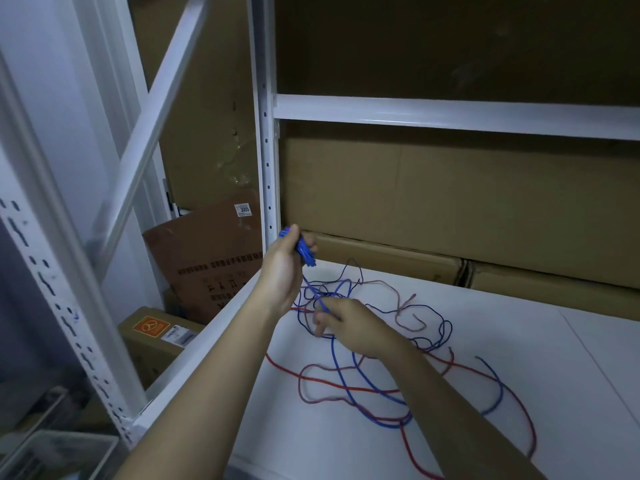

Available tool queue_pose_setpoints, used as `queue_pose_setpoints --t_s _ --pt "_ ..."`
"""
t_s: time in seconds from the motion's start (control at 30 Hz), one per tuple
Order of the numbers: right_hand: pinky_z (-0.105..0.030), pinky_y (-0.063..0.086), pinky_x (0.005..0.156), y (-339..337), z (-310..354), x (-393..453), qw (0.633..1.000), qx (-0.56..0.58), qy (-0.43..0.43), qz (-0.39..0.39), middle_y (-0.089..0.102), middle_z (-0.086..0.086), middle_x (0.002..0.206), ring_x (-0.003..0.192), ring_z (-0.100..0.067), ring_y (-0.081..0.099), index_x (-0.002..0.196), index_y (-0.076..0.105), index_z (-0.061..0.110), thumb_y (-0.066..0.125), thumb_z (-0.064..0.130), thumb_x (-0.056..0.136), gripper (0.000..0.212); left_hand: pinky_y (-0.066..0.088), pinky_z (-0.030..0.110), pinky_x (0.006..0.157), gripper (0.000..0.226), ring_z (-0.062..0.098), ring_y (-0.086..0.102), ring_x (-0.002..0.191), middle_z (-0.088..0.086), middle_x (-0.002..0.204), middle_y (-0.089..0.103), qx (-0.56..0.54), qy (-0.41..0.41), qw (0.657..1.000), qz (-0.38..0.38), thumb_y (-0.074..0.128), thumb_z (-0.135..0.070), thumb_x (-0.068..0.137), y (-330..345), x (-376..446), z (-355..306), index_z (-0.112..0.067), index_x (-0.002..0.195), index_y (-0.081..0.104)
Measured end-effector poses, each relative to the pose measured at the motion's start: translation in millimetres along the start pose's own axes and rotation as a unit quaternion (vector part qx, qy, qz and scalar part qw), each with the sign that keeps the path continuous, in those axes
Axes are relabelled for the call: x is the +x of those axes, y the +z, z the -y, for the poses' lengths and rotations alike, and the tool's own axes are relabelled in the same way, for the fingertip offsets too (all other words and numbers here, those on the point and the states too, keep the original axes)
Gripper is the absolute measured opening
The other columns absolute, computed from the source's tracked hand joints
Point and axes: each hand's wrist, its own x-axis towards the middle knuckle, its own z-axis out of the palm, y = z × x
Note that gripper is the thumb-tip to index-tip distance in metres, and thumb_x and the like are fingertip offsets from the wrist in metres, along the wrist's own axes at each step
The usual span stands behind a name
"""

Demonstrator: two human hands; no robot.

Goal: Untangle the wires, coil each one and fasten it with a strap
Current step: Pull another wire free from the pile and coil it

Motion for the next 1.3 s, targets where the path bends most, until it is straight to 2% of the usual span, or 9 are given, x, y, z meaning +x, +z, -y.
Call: queue_pose_setpoints --t_s 0.07,0.17,0.27,0.43,0.6,0.8,1.0,1.17,1.3 --pt "-0.028 0.049 0.079 2 0 -5 0.997 -0.069 -0.015 0.003 0.071 0.008 0.09 0.086 -0.009 0.062 0.095 0.055 0.023 0.045 0.019 0.096 0.011 0.036 0.035 0.09 0.04 0.02 0.05 0.082 0.003 0.079 0.059 0.216 0.033 0.976 -0.01 0.028 -0.02 0.106 -4 0 13 -0.015 0.077 0.056" --pt "-0.03 0.048 0.068 -5 -3 -14 0.986 -0.163 -0.042 -0.018 0.064 0.007 0.081 0.077 -0.016 0.059 0.104 0.059 0.018 0.052 0.024 0.093 0.014 0.039 0.033 0.098 0.028 0.021 0.052 0.109 0.004 0.106 0.066 0.455 0.029 0.888 0.067 0.033 -0.025 0.104 -18 -4 36 -0.015 0.1 0.058" --pt "-0.029 0.046 0.063 -21 -14 -18 0.984 -0.177 -0.01 -0.029 0.064 -0.002 0.081 0.071 -0.019 0.059 0.095 0.064 0.021 0.055 0.027 0.092 0.011 0.042 0.037 0.081 0.015 0.025 0.049 0.099 0.005 0.091 0.061 0.59 0.031 0.801 0.101 0.037 -0.027 0.102 -36 -6 47 -0.018 0.093 0.042" --pt "-0.031 0.045 0.057 -29 -29 -21 0.989 0.047 -0.023 -0.135 0.059 -0.014 0.073 0.058 -0.019 0.05 0.083 0.066 0.025 0.068 0.014 0.084 0.011 0.029 0.031 0.069 0.031 0.017 0.035 0.083 -0.005 0.07 0.043 0.672 -0.004 0.723 0.162 0.035 -0.046 0.1 -51 -11 47 -0.03 0.074 0.033" --pt "-0.014 0.048 0.065 -24 -27 -17 0.982 0.11 -0.058 -0.14 0.053 0.006 0.075 0.066 -0.003 0.053 0.1 0.06 0.041 0.076 0.013 0.078 0.039 0.031 0.025 0.056 0.042 0.01 0.04 0.06 -0.005 0.062 0.043 0.637 -0.05 0.743 0.199 0.05 -0.059 0.09 -64 -23 38 -0.023 0.069 0.044" --pt "-0.014 0.043 0.058 -15 -22 -5 0.957 0.154 -0.065 -0.238 0.064 0.0 0.072 0.06 -0.003 0.053 0.093 0.058 0.036 0.079 0.022 0.077 0.031 0.032 0.017 0.052 0.032 0.006 0.038 0.054 -0.004 0.061 0.047 0.406 -0.123 0.87 0.25 0.07 -0.041 0.08 -66 -33 16 -0.009 0.08 0.065" --pt "-0.019 0.046 0.067 -24 -31 9 0.919 0.155 -0.026 -0.363 0.068 0.009 0.077 0.073 -0.009 0.06 0.078 0.07 0.024 0.066 0.02 0.089 0.012 0.033 0.013 0.051 0.024 0.008 0.043 0.06 0.004 0.074 0.06 0.46 -0.1 0.846 0.251 0.072 -0.027 0.084 -66 -38 1 -0.003 0.092 0.072" --pt "-0.037 0.048 0.081 -38 -51 7 0.949 -0.134 0.053 -0.281 0.069 -0.005 0.096 0.093 -0.025 0.06 0.098 0.072 0.019 0.051 0.03 0.098 0.023 0.034 0.016 0.053 0.02 0.005 0.036 0.046 -0.004 0.052 0.05 0.353 -0.079 0.915 0.18 0.062 -0.016 0.092 -65 -44 -9 -0.011 0.074 0.068" --pt "-0.039 0.022 0.106 -20 -44 9 0.879 -0.442 -0.003 -0.179 0.057 0.003 0.125 0.12 -0.022 0.044 0.121 0.062 0.03 0.049 0.024 0.094 0.03 0.03 0.018 0.05 0.028 0.01 0.024 0.044 -0.002 0.047 0.027 0.249 -0.046 0.962 0.102 0.053 -0.023 0.096 -55 -45 -7 -0.009 0.072 0.06"
